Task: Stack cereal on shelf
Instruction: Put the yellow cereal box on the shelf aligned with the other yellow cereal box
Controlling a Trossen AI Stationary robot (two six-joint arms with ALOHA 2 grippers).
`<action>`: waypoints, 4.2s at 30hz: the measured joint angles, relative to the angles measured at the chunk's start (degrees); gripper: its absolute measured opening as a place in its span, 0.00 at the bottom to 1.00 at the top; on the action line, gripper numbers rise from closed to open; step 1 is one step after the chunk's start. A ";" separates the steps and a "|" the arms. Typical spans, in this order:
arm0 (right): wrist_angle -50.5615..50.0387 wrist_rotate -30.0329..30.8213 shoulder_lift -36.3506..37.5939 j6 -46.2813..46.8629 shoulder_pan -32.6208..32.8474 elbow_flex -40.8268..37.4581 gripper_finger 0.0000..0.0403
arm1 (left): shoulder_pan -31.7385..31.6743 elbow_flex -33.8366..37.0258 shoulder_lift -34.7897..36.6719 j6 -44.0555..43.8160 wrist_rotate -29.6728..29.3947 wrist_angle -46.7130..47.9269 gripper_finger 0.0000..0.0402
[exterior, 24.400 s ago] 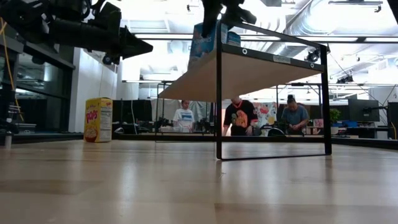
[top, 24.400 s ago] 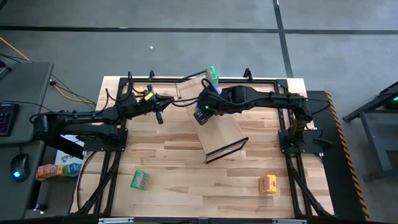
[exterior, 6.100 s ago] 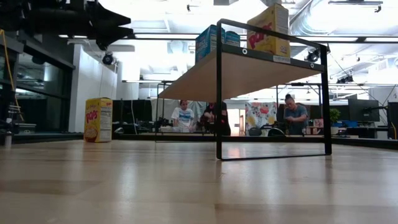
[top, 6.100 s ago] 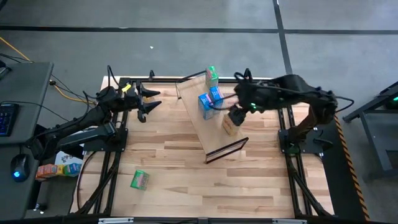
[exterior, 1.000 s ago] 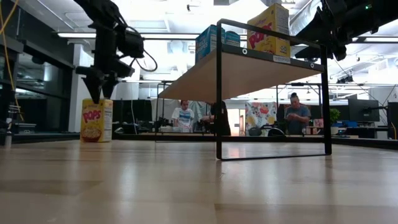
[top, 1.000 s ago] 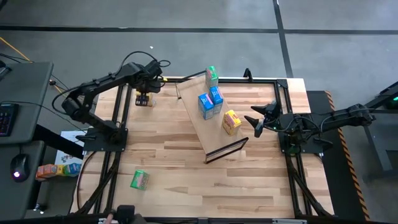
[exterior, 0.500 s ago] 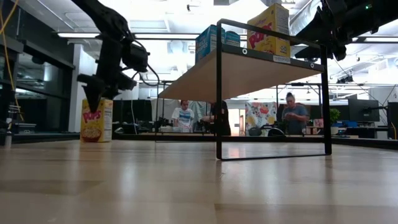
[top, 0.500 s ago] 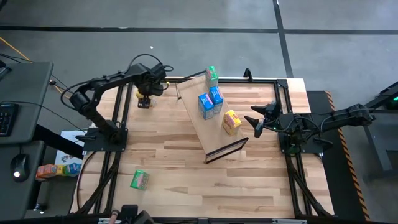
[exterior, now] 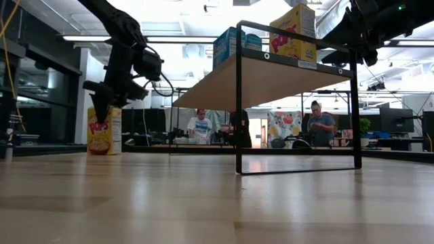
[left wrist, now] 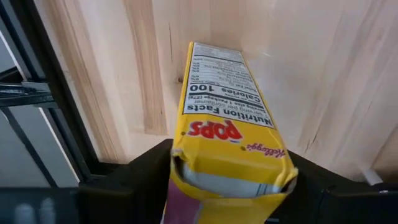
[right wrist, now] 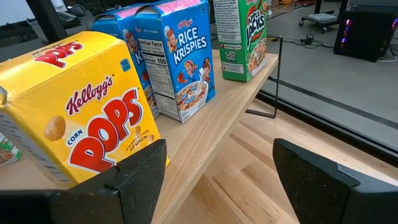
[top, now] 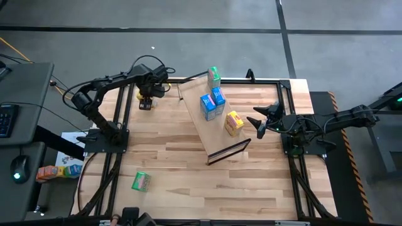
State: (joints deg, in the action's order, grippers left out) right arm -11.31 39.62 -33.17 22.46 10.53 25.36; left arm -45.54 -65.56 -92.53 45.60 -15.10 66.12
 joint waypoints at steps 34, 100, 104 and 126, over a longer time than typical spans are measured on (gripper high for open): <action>0.07 1.31 0.02 0.17 0.01 0.00 0.71 | 4.75 0.00 0.00 0.72 -0.47 1.30 0.36; 2.70 -1.85 -0.26 -1.94 0.00 0.02 0.71 | 27.30 -15.26 1.15 -17.08 10.56 18.47 0.36; 2.58 -2.40 -0.26 -1.95 0.02 0.02 0.71 | 27.28 -15.23 1.16 -17.08 13.60 18.36 0.36; 3.50 -11.91 -0.28 -1.95 0.02 0.02 0.71 | 27.95 -15.15 2.07 -23.79 28.59 22.45 0.36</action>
State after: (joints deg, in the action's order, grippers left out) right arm -7.81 27.70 -33.45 20.51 10.55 25.39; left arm -17.59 -80.71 -90.46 21.81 13.49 88.57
